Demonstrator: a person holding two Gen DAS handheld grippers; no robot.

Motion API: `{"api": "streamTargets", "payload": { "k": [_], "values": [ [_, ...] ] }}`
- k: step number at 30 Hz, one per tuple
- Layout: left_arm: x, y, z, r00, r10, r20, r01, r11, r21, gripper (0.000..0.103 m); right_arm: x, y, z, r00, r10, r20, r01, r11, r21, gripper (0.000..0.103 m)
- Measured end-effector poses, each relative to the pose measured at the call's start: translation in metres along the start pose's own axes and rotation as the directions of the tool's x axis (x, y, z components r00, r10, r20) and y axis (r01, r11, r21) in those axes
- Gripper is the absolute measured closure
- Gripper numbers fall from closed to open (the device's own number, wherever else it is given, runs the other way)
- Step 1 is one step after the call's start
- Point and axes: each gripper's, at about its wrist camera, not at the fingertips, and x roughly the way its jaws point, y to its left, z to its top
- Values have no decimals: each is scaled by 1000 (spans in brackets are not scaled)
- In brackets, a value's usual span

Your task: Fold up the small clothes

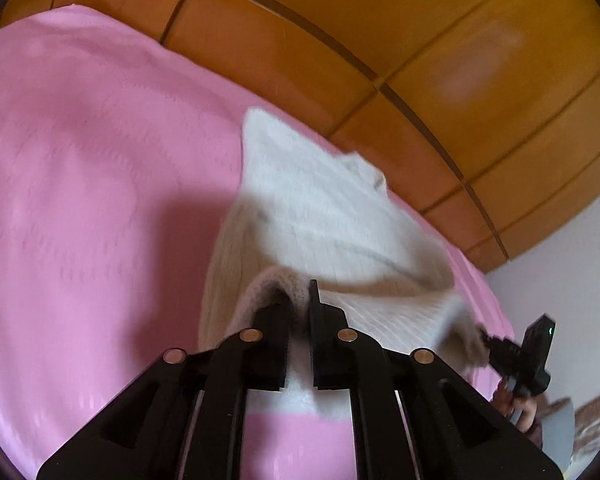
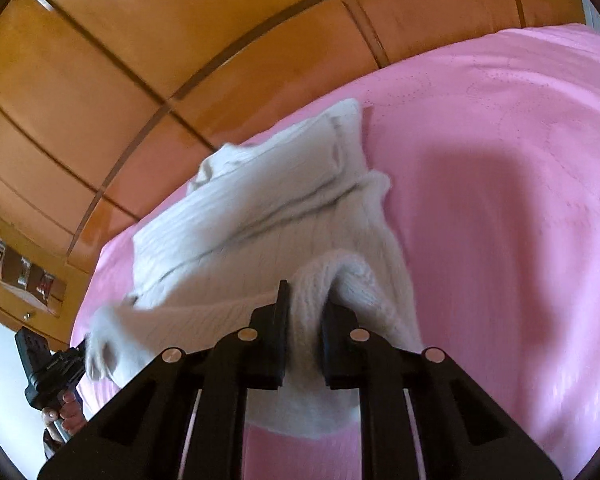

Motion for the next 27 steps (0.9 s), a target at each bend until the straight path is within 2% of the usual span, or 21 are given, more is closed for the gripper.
{"api": "streamTargets", "payload": {
  "k": [1,2,3,5,6,10,13,15,16,17,18,19,23,27],
  "values": [
    [0,5,8,1000,20,9,-20,999,-28,65,2,-3,6,1000,-8,14,8,1000,19,73],
    [0,10,12,1000,18,21,-17,998,-53,51,2,-7,10,1000,3,21,-4,999,38,52],
    [-2,13,14,999,14,39,-11,997,-76,39,0,-14,14,999,16,30,-18,998,55,36],
    [-6,26,11,999,13,48,-8,995,-99,39,-13,-22,11,998,15,60,-18,998,58,23],
    [-7,31,8,999,20,36,-16,995,-96,39,-17,-26,8,998,22,59,-25,998,53,21],
    [-15,43,-29,999,-30,-27,29,998,-47,39,-25,-37,-20,1000,0,11,0,1000,0,20],
    [-9,39,-55,997,-28,-76,29,999,14,37,-13,-33,-41,999,-43,-18,42,997,-61,19],
    [-4,30,-63,998,9,-59,-6,998,59,37,-3,-23,-47,996,-93,9,94,988,-119,24],
    [-1,23,-65,998,27,-50,-23,996,89,40,4,-14,-48,994,-107,20,109,983,-147,36],
    [2,16,-65,998,19,-63,-12,995,103,50,10,-9,-46,994,-108,20,110,982,-152,50],
    [3,12,-65,997,22,-75,-14,994,110,72,13,-5,-44,993,-114,20,116,982,-152,58],
    [5,9,-61,995,50,-84,-38,990,134,82,16,-1,-42,993,-115,17,116,981,-157,78],
    [-11,2,-65,997,55,-56,-44,984,171,89,3,5,-43,996,-88,19,90,986,-138,86],
    [-31,11,-74,998,27,-55,-19,990,138,92,-28,5,-56,999,-16,34,19,994,-109,88]
  ]
}}
